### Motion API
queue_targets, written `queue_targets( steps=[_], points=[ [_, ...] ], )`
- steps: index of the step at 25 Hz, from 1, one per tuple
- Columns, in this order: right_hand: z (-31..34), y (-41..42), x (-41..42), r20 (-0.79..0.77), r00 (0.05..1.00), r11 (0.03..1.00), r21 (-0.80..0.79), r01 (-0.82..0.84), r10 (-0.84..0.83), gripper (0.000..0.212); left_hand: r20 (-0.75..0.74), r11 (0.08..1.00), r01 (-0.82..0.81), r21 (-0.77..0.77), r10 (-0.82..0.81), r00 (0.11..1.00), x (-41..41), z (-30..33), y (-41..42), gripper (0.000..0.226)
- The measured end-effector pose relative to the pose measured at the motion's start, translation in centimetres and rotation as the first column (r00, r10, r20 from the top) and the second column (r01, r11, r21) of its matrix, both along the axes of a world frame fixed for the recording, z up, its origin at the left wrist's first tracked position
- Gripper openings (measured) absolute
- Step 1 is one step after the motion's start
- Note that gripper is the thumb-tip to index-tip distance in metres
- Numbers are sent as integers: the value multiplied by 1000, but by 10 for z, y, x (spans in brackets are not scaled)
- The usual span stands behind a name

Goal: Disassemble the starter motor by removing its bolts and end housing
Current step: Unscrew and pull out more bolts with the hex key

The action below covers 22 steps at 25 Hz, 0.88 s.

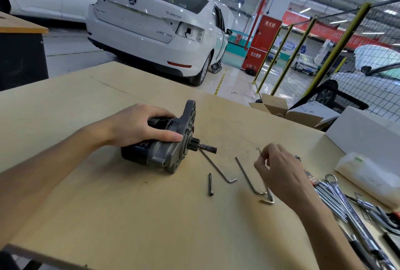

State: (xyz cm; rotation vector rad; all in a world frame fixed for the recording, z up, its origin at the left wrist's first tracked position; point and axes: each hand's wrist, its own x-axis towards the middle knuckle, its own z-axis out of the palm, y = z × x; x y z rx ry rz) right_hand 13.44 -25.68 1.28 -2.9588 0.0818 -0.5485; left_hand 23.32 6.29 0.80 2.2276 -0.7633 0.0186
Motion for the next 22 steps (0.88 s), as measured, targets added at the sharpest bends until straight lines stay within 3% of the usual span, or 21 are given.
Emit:
queue_targets(
  steps=[3,5,7,10,13,18,22],
  points=[
    [5,21,-5,294,949,975,148,-164,115,17,27,1000,-19,-10,19,999,0,-1,1,81],
    [6,35,-6,379,914,943,228,-242,143,22,47,1000,-16,-23,18,999,-1,-1,1,83],
    [6,34,-3,393,913,942,255,-219,106,26,43,999,-14,-41,16,999,-1,0,2,82],
    [4,11,5,201,978,941,338,-21,-51,38,51,1000,-17,-26,18,999,0,-1,2,83],
    [-4,-11,9,-52,989,941,306,145,-136,31,57,1000,-22,-10,23,998,1,-2,2,82],
    [-12,-19,13,-115,990,943,314,110,-77,13,53,1000,-26,-5,26,998,1,-1,2,85],
    [-14,-20,13,-116,993,894,445,55,-3,12,50,1000,-23,-1,24,998,1,-2,2,85]
  ],
)
